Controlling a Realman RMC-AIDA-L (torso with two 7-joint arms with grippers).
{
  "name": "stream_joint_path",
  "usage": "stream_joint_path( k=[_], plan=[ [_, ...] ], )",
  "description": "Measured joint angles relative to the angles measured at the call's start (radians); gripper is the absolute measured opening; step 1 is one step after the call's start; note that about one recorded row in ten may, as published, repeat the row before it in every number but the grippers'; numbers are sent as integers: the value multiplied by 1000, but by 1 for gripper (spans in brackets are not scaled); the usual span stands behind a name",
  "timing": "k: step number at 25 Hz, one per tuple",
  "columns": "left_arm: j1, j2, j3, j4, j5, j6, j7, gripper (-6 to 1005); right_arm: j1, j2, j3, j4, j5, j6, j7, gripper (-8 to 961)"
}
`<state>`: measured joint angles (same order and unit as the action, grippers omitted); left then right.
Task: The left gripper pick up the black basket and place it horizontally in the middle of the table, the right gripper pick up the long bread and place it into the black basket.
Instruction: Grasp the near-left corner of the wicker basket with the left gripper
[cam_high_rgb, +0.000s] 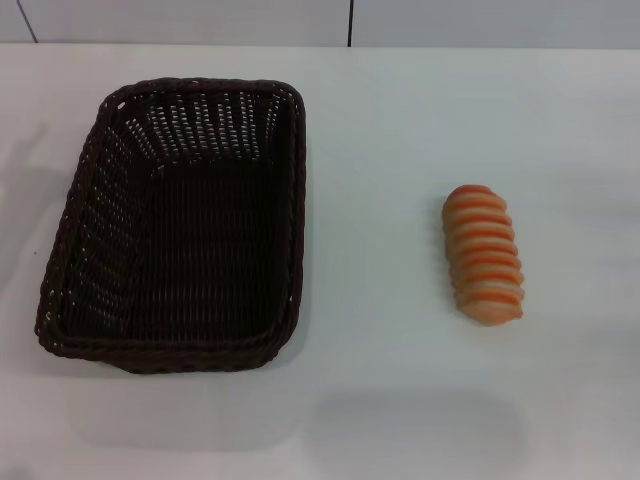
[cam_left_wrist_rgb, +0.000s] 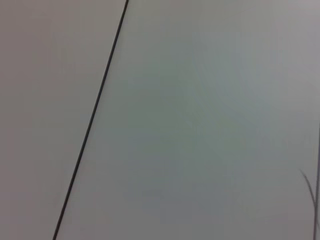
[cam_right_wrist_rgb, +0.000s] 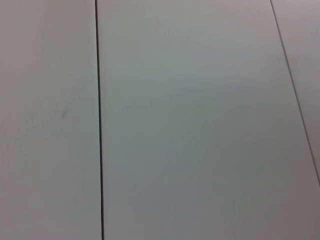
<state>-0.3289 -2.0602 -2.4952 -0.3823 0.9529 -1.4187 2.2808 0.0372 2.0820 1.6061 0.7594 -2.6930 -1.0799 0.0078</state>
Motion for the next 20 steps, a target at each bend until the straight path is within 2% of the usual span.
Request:
stream_joint_path(
  k=[3, 5, 6, 8, 10, 12, 13, 14, 15, 16, 18, 20],
  plan=[
    [8, 0, 12, -58, 0, 41, -91, 799, 1, 0, 0, -1, 0, 0, 0, 791],
    [24, 0, 53, -137, 7, 116, -207, 799, 1, 1, 0, -1, 1, 0, 0, 791],
    [24, 0, 53, -137, 7, 116, -207, 799, 1, 1, 0, -1, 1, 0, 0, 791],
    [56, 1, 119, -296, 55, 230, -388, 798, 1, 1, 0, -2, 1, 0, 0, 791],
    [78, 1, 150, -406, 120, 307, -526, 798, -1, 1, 0, 0, 1, 0, 0, 791],
    [78, 1, 150, -406, 120, 307, -526, 797, -2, 1, 0, 1, 1, 0, 0, 791],
    [91, 2, 165, -480, 174, 348, -622, 797, -2, 1, 0, 2, 1, 0, 0, 791],
    [108, 12, 170, -685, 402, 402, -954, 797, -2, 1, 0, 2, 1, 0, 0, 791],
    [109, 18, 168, -741, 480, 398, -1055, 796, -2, 1, 0, 3, 1, 0, 0, 791],
    [109, 18, 168, -741, 480, 398, -1055, 796, -2, 1, 0, 3, 1, 0, 0, 791],
    [111, 36, 167, -867, 645, 369, -1268, 795, -2, 1, 0, 4, 1, 0, 0, 791],
    [111, 50, 167, -955, 765, 328, -1409, 795, -1, 1, 0, 4, 1, 0, 0, 791]
  ],
)
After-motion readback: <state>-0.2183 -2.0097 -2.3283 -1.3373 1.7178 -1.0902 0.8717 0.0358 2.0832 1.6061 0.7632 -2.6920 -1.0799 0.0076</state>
